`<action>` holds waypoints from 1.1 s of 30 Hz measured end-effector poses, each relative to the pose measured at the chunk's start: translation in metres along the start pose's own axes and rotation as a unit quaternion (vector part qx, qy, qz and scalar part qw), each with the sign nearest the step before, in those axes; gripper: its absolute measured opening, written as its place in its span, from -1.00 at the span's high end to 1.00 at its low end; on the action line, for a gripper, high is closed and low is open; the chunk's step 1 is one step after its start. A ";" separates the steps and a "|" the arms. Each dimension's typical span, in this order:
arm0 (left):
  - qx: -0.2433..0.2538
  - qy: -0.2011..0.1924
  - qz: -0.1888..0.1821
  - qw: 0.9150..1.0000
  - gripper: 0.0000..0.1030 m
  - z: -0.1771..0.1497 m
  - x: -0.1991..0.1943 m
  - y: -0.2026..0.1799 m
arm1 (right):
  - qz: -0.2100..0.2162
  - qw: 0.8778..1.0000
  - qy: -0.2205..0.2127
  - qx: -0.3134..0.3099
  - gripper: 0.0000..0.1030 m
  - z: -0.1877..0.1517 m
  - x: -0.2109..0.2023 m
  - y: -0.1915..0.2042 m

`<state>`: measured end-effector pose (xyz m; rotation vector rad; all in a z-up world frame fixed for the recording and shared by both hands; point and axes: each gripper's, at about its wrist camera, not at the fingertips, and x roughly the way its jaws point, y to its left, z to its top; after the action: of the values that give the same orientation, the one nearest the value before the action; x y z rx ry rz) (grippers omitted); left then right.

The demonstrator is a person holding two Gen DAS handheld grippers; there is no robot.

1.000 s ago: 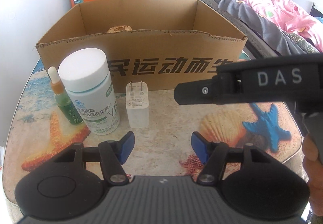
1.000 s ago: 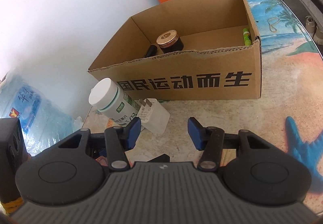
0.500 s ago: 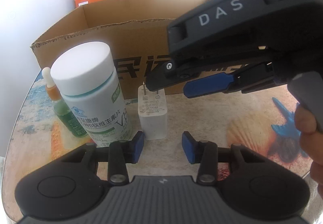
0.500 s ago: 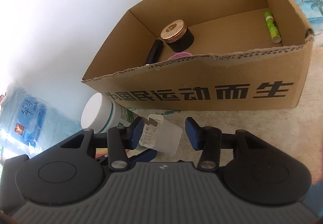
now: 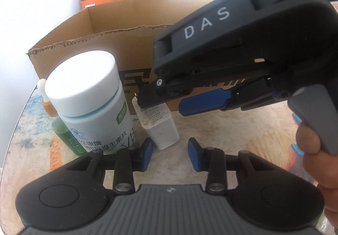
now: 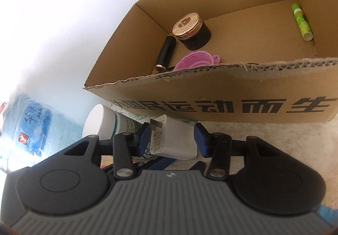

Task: Organize rigid objects
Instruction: 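Close the right gripper around the white plug charger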

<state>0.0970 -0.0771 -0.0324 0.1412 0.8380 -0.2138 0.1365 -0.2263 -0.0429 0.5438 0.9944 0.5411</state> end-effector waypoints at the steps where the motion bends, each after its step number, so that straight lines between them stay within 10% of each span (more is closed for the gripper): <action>1: -0.001 0.000 -0.002 1.000 0.21 0.001 0.001 0.001 | 0.001 1.000 0.003 0.004 0.12 0.000 0.001 -0.002; 33: 0.096 0.005 -0.107 0.990 0.16 -0.017 -0.014 -0.025 | -0.038 0.997 -0.010 0.071 0.13 -0.044 -0.070 -0.039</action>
<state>0.0701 -0.0964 -0.0343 0.2344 0.8421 -0.4960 0.0737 -0.2922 -0.0437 0.6341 1.0359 0.3974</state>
